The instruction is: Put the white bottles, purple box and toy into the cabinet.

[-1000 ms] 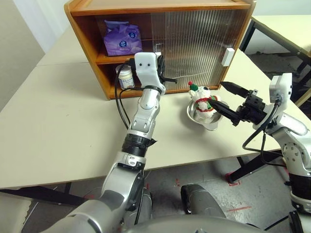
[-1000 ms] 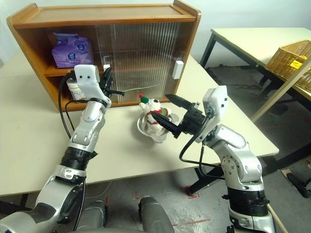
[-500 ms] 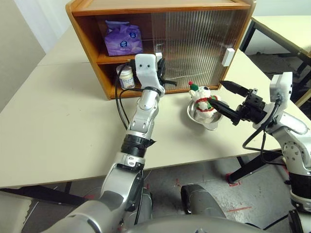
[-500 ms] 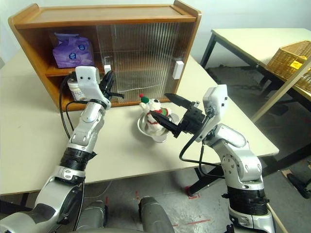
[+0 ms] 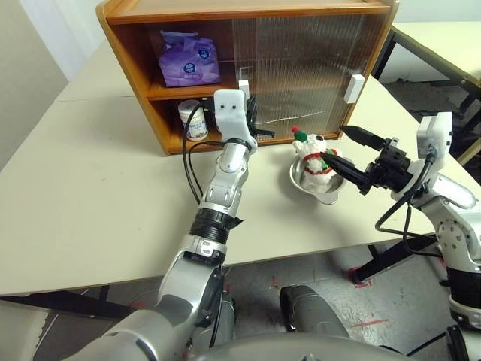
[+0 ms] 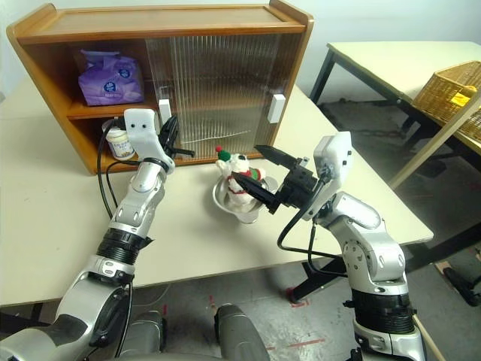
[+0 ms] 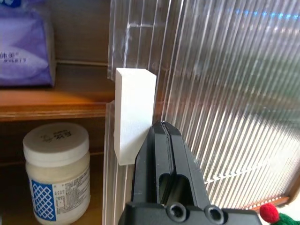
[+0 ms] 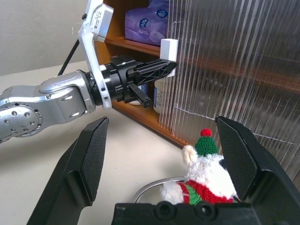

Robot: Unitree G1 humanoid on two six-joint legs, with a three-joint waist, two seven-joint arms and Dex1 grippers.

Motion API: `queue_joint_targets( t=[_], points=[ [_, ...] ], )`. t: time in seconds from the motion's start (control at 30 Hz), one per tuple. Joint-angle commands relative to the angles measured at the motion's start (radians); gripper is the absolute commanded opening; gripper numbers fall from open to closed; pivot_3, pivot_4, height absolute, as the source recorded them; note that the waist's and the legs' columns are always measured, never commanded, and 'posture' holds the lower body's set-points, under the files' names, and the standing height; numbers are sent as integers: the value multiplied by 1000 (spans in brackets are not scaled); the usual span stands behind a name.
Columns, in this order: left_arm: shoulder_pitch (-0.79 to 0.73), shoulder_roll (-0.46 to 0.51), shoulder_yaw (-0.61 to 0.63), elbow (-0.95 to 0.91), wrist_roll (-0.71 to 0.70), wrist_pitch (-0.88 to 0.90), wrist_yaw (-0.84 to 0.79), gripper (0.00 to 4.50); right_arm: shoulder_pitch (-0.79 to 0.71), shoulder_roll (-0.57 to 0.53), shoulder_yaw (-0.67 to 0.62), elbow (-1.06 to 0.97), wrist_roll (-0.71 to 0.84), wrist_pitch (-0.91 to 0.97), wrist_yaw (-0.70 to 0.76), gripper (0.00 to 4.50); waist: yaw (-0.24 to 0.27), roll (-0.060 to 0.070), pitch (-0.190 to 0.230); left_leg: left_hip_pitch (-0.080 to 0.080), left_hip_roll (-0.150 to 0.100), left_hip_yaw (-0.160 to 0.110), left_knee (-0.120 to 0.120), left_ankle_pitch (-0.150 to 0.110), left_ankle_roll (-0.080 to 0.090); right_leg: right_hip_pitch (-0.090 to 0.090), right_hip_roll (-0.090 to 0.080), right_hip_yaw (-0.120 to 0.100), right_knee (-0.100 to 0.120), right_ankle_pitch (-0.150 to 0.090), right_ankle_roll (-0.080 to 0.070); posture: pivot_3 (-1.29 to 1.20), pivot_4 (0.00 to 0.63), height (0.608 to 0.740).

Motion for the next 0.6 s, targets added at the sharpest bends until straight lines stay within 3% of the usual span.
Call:
queue_joint_targets(
  t=[0.03, 0.6],
  points=[
    [-16, 1, 24, 30, 13, -4, 38, 25, 5, -1, 10, -6, -10, -5, -1, 4500, -3, 0, 0, 0, 0, 0, 0, 0, 0, 0, 0, 0, 0, 0, 0, -96, 64, 740],
    [33, 20, 32, -105, 42, 23, 91, 25, 0, -4, 11, -7, -7, 1, 0, 4500, -6, 0, 0, 0, 0, 0, -1, 0, 1, 0, 0, 0, 0, -1, -1, -89, 68, 740]
  ],
)
